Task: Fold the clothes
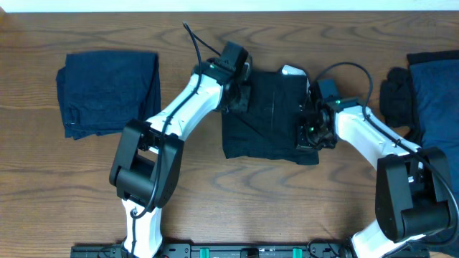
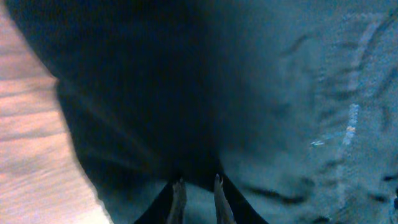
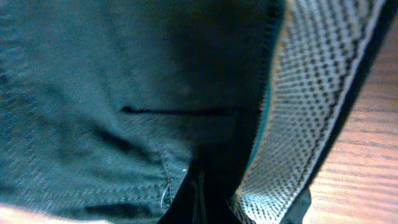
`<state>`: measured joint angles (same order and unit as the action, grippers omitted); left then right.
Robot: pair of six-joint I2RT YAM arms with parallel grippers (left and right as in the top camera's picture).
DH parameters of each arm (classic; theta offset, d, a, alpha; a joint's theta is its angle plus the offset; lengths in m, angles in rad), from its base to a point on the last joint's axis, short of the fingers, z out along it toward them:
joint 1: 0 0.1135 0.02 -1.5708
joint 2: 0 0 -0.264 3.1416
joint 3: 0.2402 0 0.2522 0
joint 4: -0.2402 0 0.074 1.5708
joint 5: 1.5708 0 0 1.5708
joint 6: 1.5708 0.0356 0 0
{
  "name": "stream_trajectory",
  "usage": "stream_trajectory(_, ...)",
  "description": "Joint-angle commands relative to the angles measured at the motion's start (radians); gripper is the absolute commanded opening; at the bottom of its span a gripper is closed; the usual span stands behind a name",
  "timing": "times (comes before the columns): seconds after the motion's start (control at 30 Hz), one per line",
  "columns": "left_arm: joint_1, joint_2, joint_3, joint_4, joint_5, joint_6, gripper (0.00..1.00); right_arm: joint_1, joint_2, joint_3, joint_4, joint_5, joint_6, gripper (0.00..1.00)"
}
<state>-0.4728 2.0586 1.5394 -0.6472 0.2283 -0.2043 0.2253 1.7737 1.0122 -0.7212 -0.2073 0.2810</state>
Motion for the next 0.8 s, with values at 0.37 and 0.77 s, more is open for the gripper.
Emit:
stream_trajectory(0.37,-0.002,-0.085,-0.092,0.129,-0.004,0.017,0.19,-0.009,0.005,-0.179,0.164,0.042,0.108,0.01)
stream_trajectory(0.77,-0.002,-0.298,-0.092,-0.005,0.108,0.017,0.06,-0.018,-0.068,0.175,-0.026,-0.080,-0.103,0.01)
